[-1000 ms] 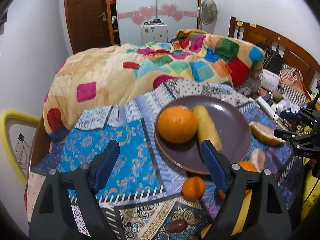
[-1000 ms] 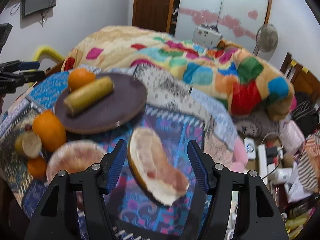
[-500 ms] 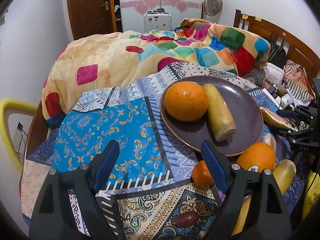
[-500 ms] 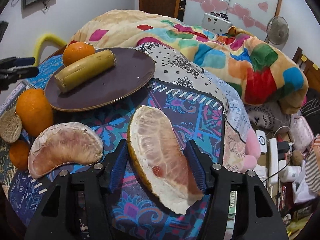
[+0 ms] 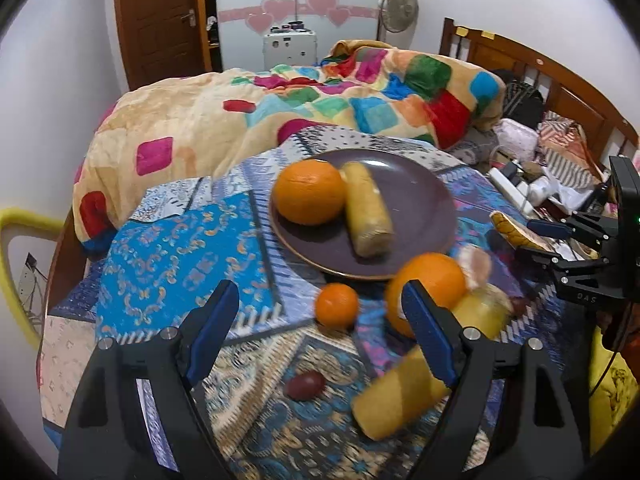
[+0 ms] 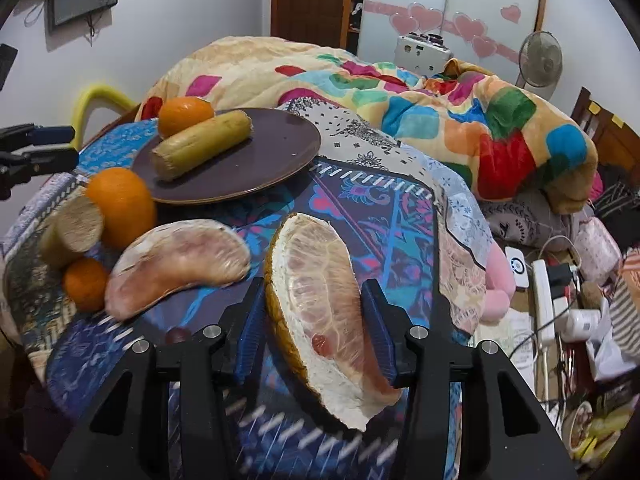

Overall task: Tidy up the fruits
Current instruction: 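Open both grippers and withdraw, moving the right gripper toward a pomelo segment, then grasp the yellow cylinder with the left gripper while the right gripper grasps a pomelo segment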

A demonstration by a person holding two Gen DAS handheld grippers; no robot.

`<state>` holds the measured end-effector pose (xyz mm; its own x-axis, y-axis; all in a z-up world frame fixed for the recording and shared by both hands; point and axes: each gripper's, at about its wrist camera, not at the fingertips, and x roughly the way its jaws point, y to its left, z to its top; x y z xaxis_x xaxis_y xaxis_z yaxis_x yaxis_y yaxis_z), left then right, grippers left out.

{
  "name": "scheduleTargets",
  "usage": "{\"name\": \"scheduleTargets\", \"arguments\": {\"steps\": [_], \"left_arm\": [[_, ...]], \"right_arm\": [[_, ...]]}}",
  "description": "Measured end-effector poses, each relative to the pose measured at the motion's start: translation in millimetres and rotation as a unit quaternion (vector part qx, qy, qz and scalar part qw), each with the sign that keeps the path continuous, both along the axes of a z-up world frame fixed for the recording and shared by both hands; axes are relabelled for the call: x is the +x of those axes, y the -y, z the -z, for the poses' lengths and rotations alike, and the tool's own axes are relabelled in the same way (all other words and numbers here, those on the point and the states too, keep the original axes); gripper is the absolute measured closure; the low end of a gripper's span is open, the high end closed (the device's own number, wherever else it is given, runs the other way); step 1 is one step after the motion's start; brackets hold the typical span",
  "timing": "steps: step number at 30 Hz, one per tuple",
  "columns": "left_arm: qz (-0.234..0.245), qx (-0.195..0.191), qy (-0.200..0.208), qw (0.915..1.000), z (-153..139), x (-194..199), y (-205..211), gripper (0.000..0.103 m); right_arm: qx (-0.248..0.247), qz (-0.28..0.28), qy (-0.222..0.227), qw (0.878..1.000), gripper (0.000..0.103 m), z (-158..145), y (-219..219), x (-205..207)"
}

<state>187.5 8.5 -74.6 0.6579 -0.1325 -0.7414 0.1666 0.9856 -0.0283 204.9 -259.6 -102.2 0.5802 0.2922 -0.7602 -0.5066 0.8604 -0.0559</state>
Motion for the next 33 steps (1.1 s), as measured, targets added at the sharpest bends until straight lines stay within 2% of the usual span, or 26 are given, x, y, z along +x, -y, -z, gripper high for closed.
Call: {"name": "scheduleTargets", "arguments": {"steps": [9,15,17,19,20,21,22,24,27,31,32,33], "left_arm": [[0.034,0.001,-0.009,0.9994,1.7,-35.6,26.2,0.017],[0.054,0.003,-0.024,0.9983,14.4,-39.1,45.6,0.017],[0.054,-0.009,-0.033,0.998,19.2,-34.4,49.0,0.017],[0.055,-0.02,-0.039,0.9975,22.8,-30.3,51.5,0.021],[0.055,-0.024,-0.041,0.9974,24.7,-27.2,54.0,0.024],[0.056,-0.025,-0.041,0.9973,25.8,-25.0,56.0,0.027],[0.058,-0.025,-0.042,0.9971,26.9,-23.6,57.8,0.03],[0.064,-0.027,-0.044,0.9967,29.6,-19.3,61.6,0.033],[0.065,-0.036,-0.04,0.9964,30.4,-16.5,61.8,0.036],[0.066,-0.038,-0.038,0.9963,29.7,-15.6,60.3,0.04],[0.066,-0.034,-0.034,0.9967,28.2,-17.0,60.8,0.041],[0.066,-0.027,-0.029,0.997,26.6,-18.5,61.6,0.044]], "right_arm": [[0.021,0.006,0.015,1.0,0.058,-25.1,11.4,-37.7],[0.029,0.0,0.02,0.999,0.058,-33.3,10.8,-54.1],[0.031,-0.003,0.021,0.999,0.058,-34.4,10.1,-57.9],[0.034,-0.006,0.02,0.999,0.059,-34.7,9.4,-60.3],[0.036,-0.007,0.021,0.999,0.064,-34.7,9.7,-61.9],[0.038,-0.011,0.018,0.999,0.082,-35.3,8.9,-62.4],[0.033,-0.006,0.016,0.999,0.086,-34.9,8.9,-62.6],[0.046,-0.014,0.006,0.999,0.086,-34.9,9.6,-62.8],[0.037,-0.012,0.005,0.999,0.087,-29.1,7.7,-59.6],[0.047,-0.015,-0.021,0.999,0.086,-16.3,9.9,-51.9],[0.04,-0.008,-0.016,0.999,0.086,-14.7,10.0,-53.5],[0.028,-0.001,-0.005,1.0,0.082,-12.6,9.4,-54.6]]}}
